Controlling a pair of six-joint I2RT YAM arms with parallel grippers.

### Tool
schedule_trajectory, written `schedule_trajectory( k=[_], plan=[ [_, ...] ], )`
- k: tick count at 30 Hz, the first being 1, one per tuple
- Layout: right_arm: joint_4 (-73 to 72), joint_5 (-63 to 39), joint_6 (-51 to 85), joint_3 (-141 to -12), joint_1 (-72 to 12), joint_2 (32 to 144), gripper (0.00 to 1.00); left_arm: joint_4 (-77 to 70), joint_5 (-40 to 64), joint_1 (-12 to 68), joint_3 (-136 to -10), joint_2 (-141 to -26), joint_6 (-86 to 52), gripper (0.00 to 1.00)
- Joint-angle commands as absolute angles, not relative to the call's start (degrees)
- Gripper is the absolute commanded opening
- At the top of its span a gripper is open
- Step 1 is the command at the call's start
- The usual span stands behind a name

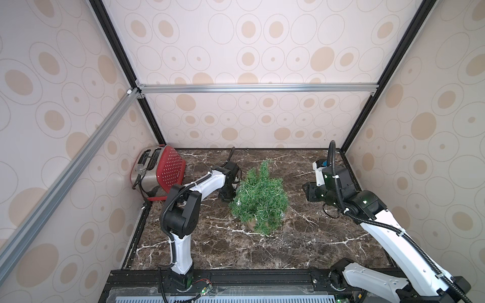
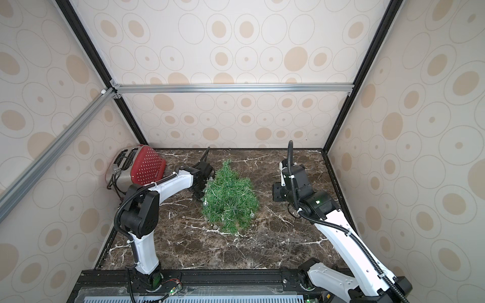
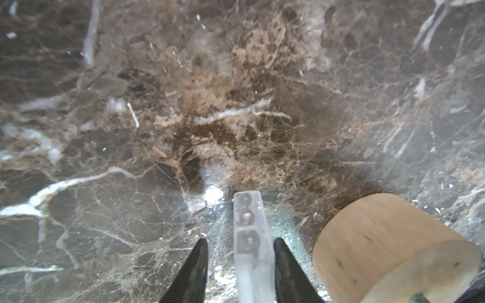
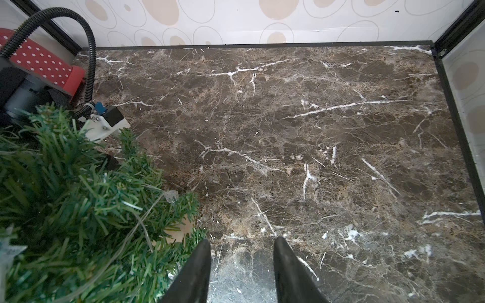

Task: Wrap string light around the christmas tree
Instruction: Pick up the light string from the center of the board.

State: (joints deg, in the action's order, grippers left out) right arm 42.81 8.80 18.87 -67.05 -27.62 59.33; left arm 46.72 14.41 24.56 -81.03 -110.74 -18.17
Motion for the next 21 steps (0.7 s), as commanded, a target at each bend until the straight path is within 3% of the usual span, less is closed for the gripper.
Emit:
schedule_trajectory(
  k=[1,10,12,21],
  plan=[
    [42.77,8.77,19.08,-66.97,-27.35,57.77,0.42,46.13,15.69,24.79,-80.74,-111.49,-19.12,0.39],
    [43.15,10.04,19.17,-66.80,-27.34,56.02,0.42,46.15,14.59,25.05,-80.62,-109.03,-19.52,0.28],
    [42.89,9.88,19.11,-66.79,-27.39,55.49,0.42,46.88,13.36,25.07,-80.83,-107.52,-19.32,0.22],
    [43.54,10.78,19.01,-68.06,-27.38,54.41,0.42,49.31,5.05,25.04,-77.45,-94.46,-20.56,0.11]
  ],
)
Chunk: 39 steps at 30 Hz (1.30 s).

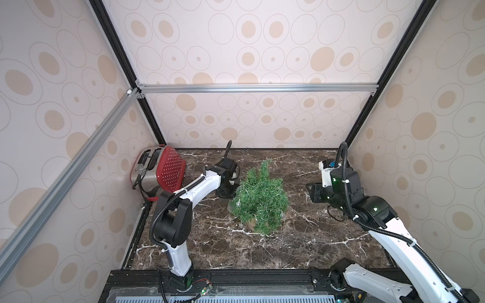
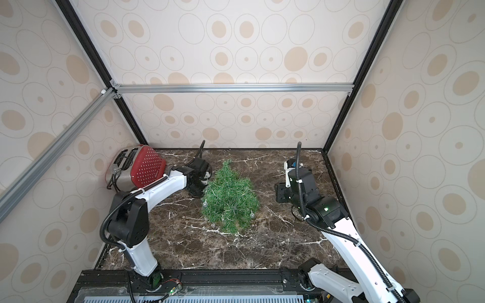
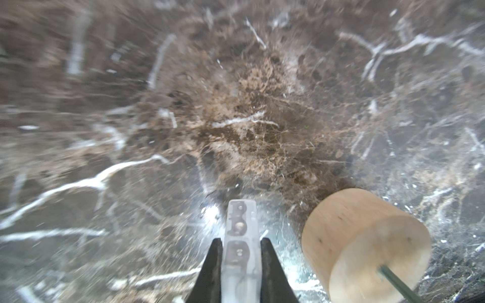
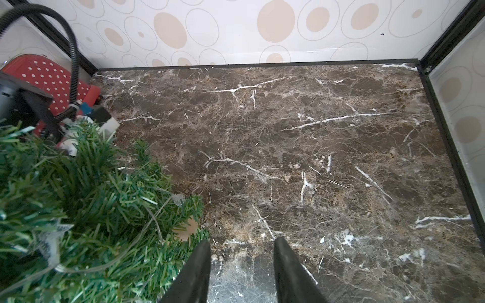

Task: Wrap string light around the christmas tree
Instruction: Pick up the light string from the center of the board, then wrap the light string around the Christmas tree.

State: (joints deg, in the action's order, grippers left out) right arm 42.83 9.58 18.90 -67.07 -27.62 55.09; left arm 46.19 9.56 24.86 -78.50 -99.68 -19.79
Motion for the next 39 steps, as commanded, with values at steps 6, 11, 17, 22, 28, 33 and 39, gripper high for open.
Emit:
schedule_trajectory(
  k=[6,11,17,22,28,33,39],
  plan=[
    [44.85,12.39,18.81,-69.54,-27.35,53.64,0.42,53.15,-3.41,24.79,-74.06,-81.71,-21.54,0.06],
    [44.87,13.03,18.48,-70.50,-27.41,52.52,0.42,55.85,-10.42,24.45,-74.66,-72.93,-20.79,0.05],
    [43.61,12.97,17.76,-72.31,-27.39,52.33,0.42,58.18,-12.30,22.00,-84.73,-75.89,-17.37,0.04],
    [41.00,12.93,14.96,-74.43,-27.42,54.12,0.42,57.32,-4.31,21.91,-97.82,-86.40,-15.58,0.02],
    [36.24,11.18,13.94,-75.93,-26.86,59.77,0.42,54.97,9.29,22.19,-108.27,-98.83,-16.91,0.03],
    [31.67,5.14,16.03,-76.53,-23.79,64.29,0.42,52.24,16.95,23.33,-114.50,-106.25,-18.31,0.03],
    [24.74,-3.62,18.80,-73.62,-19.39,68.06,0.42,49.75,26.65,25.56,-123.95,-115.13,-19.95,0.03]
  ],
)
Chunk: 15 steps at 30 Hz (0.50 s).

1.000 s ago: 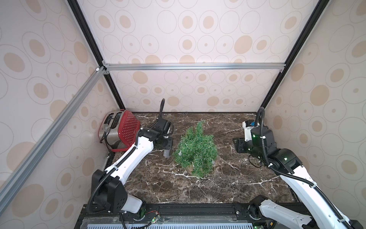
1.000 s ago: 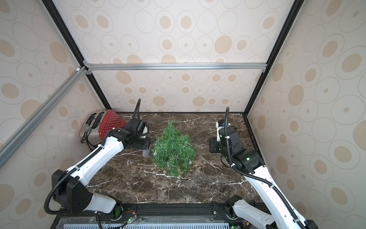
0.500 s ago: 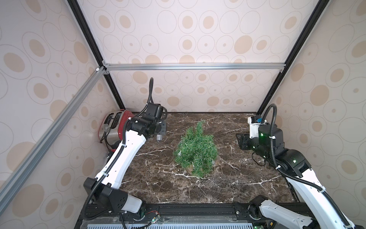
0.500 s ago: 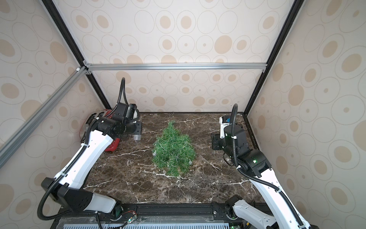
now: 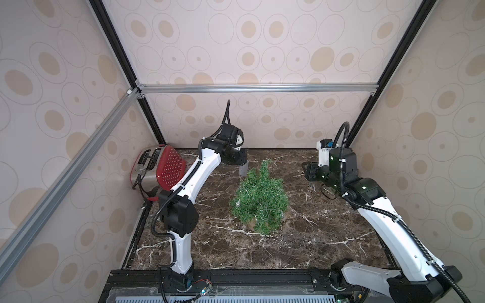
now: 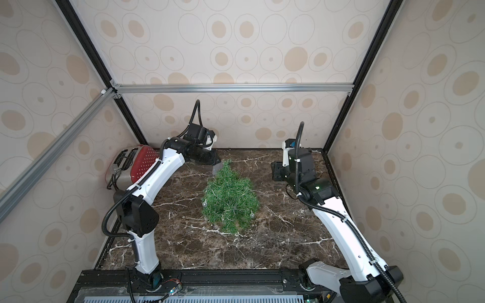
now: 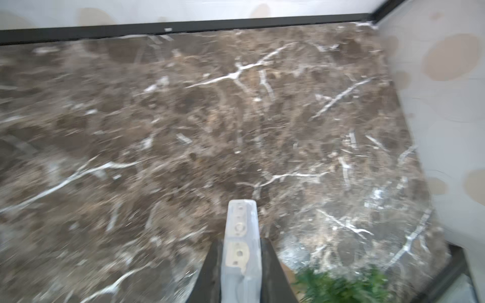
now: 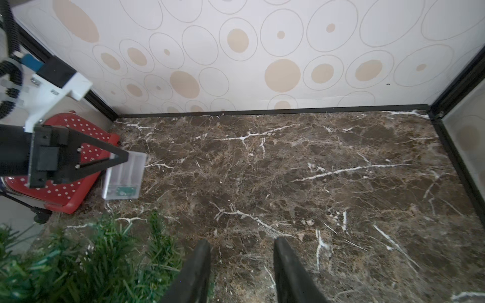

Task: Wrap string light around the christmas tree
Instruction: Wrap the light string around the Christmas tree.

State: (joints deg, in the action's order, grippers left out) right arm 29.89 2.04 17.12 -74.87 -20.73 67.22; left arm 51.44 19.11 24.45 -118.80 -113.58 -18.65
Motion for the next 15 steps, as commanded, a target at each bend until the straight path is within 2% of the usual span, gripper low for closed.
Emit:
schedule_trajectory(
  k=[1,5,8,15],
  plan=[
    [22.96,-5.05,19.96,-72.44,-18.58,68.64,0.42,49.51,28.50,25.82,-125.46,-116.55,-20.61,0.03],
    [16.88,-13.69,26.86,-68.62,-14.60,71.13,0.42,46.27,33.35,26.82,-126.13,-119.22,-23.61,0.03],
    [6.92,-21.84,35.05,-64.13,-12.13,73.01,0.45,42.33,37.18,27.49,-124.35,-119.88,-26.57,0.03],
    [-12.76,-34.07,50.56,-60.73,-11.87,82.18,0.58,34.51,43.38,28.77,-123.09,-121.20,-32.42,0.03]
  ],
)
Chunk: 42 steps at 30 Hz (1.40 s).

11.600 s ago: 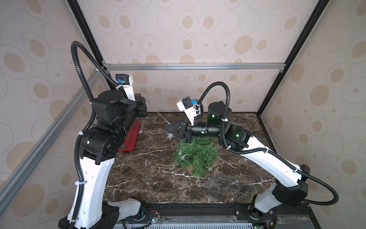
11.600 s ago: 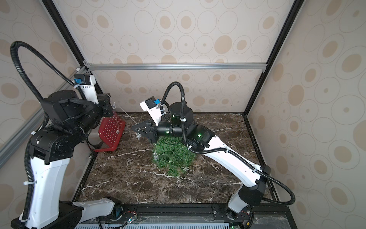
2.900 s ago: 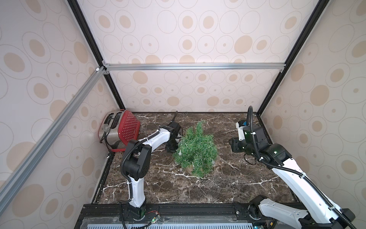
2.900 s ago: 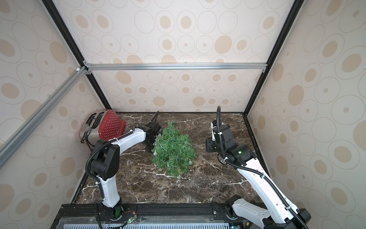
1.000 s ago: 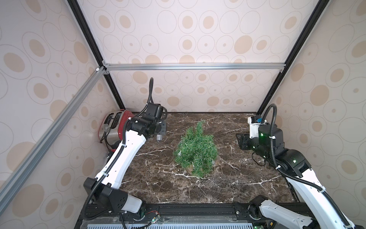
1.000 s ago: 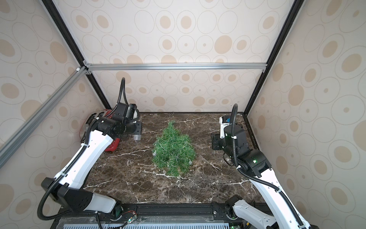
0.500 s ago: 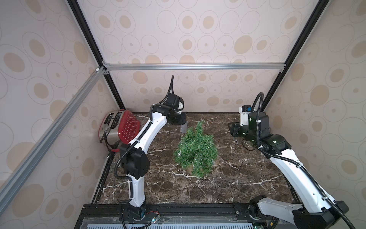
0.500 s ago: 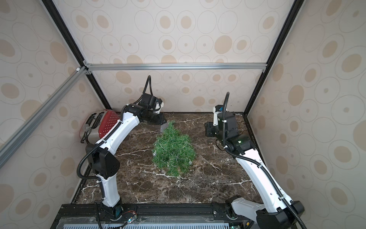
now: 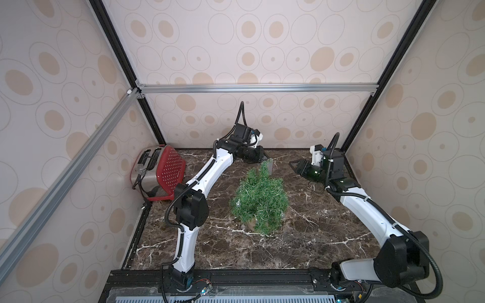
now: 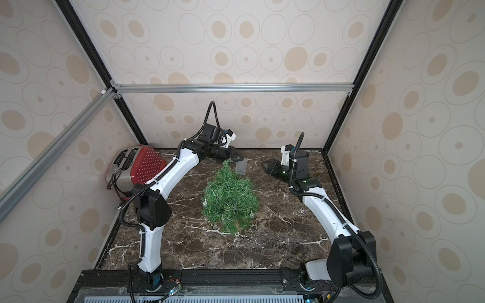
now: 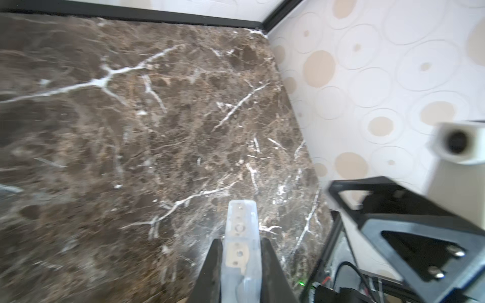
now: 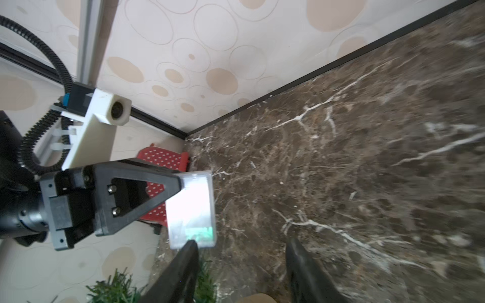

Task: Wrap string light around the christmas tree
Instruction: Wrap the light string around the Christmas tree.

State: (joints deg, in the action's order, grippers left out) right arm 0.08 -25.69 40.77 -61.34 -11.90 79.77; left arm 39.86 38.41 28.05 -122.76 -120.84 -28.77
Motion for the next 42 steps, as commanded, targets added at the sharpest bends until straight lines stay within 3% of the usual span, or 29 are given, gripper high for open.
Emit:
schedule_trajectory(
  k=[1,8,19,28,35,42],
  plan=[
    [-14.66,-34.82,51.98,-60.50,-11.95,83.11,0.59,33.80,43.62,28.89,-122.85,-121.19,-32.94,0.03],
    [-27.34,-37.71,60.73,-58.35,-12.19,86.80,0.63,26.00,47.64,29.61,-120.29,-120.86,-39.04,0.03],
    [-30.12,-40.07,60.38,-53.43,-12.14,86.04,0.56,12.01,52.12,29.63,-115.80,-118.38,-49.39,0.03],
    [-41.80,-42.63,67.41,-49.57,-12.13,83.87,0.49,4.08,55.14,29.67,-111.49,-116.44,-54.06,0.04],
    [-54.08,-41.99,78.44,-47.60,-12.22,85.06,0.46,-12.38,58.91,29.71,-107.55,-116.28,-65.89,0.04],
    [-60.91,-40.54,85.64,-47.19,-12.19,84.89,0.40,-15.64,59.50,29.73,-107.24,-115.45,-68.19,0.07]
  ],
)
